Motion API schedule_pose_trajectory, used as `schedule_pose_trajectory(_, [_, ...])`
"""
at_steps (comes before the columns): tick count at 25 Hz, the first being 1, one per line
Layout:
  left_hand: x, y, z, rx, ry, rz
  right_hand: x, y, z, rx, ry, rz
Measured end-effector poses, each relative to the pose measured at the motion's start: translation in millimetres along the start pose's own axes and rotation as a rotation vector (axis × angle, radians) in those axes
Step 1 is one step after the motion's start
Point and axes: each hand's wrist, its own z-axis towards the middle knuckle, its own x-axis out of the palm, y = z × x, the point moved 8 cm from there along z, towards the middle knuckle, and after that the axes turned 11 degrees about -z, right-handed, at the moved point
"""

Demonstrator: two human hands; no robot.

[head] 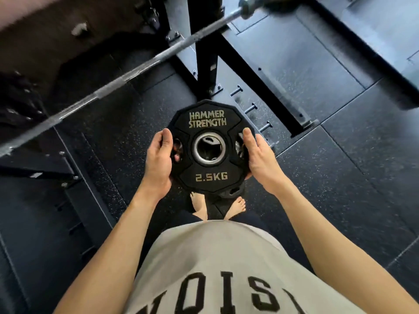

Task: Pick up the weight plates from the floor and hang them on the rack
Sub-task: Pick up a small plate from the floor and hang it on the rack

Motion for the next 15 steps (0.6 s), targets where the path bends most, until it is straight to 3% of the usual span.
schedule_pose_trajectory(4, [-11, -26, -56, 0.139, -0.107, -0.031, 2, 24, -23, -0.155, 0.063, -0.002])
schedule_pose_trajectory(10, [-34, -14, -167, 0.262, -0.528, -0.135, 13, 52, -64, -0.411, 0.247, -0.139])
schedule_pose_trajectory(15, [-63, 13, -293, 0.379, -0.834, -0.237, 60, 54, -133, -0.586, 0.533, -0.263])
